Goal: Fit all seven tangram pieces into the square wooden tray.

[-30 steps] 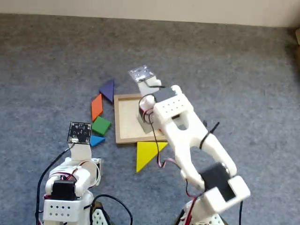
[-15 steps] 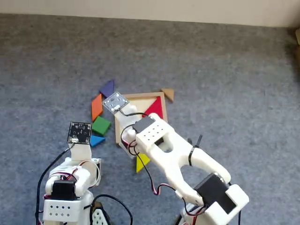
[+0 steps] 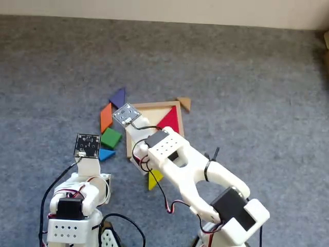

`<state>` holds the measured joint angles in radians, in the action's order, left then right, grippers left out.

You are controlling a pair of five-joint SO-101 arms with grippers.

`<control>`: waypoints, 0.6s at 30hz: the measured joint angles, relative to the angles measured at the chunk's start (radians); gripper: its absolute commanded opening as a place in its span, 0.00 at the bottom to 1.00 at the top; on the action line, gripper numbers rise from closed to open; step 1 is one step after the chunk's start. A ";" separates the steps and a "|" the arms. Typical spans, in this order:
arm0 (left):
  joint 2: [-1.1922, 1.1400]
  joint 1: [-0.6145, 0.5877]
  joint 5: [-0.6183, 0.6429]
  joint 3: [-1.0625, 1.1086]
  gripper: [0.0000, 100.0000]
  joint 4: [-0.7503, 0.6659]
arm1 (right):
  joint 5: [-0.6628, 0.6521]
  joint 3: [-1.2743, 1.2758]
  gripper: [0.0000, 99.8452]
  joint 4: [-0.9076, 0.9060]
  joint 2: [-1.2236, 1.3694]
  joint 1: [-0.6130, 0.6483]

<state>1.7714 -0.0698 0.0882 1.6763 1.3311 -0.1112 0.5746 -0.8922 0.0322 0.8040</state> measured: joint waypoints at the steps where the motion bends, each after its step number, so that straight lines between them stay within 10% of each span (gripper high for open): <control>1: 0.000 0.000 0.000 0.000 0.14 0.000 | 0.002 0.000 0.06 -0.011 0.003 -0.014; 18: 0.000 0.000 0.000 0.000 0.14 0.000 | -0.091 0.245 0.06 -0.061 -0.242 -0.362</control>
<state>1.7714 -0.0698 0.0882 1.6763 1.3311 -0.2018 0.8201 -0.9536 -0.2102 0.4419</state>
